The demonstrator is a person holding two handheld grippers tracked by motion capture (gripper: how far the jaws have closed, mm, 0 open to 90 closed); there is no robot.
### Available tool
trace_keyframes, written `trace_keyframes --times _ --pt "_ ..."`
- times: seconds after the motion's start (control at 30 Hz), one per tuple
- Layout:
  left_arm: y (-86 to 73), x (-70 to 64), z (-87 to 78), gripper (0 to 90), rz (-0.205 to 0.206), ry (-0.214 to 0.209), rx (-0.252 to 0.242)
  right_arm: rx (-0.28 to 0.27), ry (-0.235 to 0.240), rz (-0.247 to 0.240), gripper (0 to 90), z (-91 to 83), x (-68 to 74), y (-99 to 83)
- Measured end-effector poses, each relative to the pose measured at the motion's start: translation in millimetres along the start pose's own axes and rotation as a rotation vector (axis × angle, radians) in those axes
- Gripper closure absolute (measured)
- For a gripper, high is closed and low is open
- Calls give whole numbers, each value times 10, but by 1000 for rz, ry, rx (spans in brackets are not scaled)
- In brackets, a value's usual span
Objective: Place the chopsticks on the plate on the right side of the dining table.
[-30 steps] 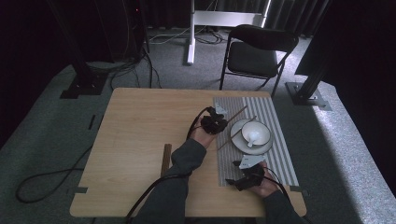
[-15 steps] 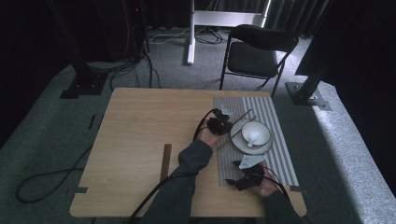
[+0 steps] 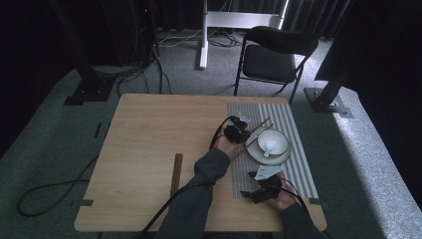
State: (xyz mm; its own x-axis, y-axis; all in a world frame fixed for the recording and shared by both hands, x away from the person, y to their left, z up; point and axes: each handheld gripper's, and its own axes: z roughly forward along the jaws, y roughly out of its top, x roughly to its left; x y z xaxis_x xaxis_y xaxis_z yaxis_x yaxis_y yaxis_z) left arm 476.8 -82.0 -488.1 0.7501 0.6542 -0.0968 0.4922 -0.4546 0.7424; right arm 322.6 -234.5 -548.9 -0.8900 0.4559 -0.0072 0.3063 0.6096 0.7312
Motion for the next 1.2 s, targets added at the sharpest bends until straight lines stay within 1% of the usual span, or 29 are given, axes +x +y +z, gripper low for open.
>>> trace_keyframes --times 0.13,0.37,0.43,0.57,0.8,0.93,1.2 --pt "3 -17 32 847 3 -8 3 0 0 0 179 0 0 0" --pt "-2 -34 116 848 -1 -16 24 0 0 0 179 0 0 0" --pt "-5 -41 131 848 3 -19 30 0 0 0 178 0 0 0" --pt "-10 -53 159 848 3 -17 33 0 0 0 179 0 0 0" --pt "-31 -54 187 848 0 -23 41 0 0 0 179 0 0 0" --pt "-29 -49 195 847 -10 -23 47 0 0 0 179 0 0 0" --pt "-27 -46 189 843 -17 -33 42 0 0 0 179 0 0 0"
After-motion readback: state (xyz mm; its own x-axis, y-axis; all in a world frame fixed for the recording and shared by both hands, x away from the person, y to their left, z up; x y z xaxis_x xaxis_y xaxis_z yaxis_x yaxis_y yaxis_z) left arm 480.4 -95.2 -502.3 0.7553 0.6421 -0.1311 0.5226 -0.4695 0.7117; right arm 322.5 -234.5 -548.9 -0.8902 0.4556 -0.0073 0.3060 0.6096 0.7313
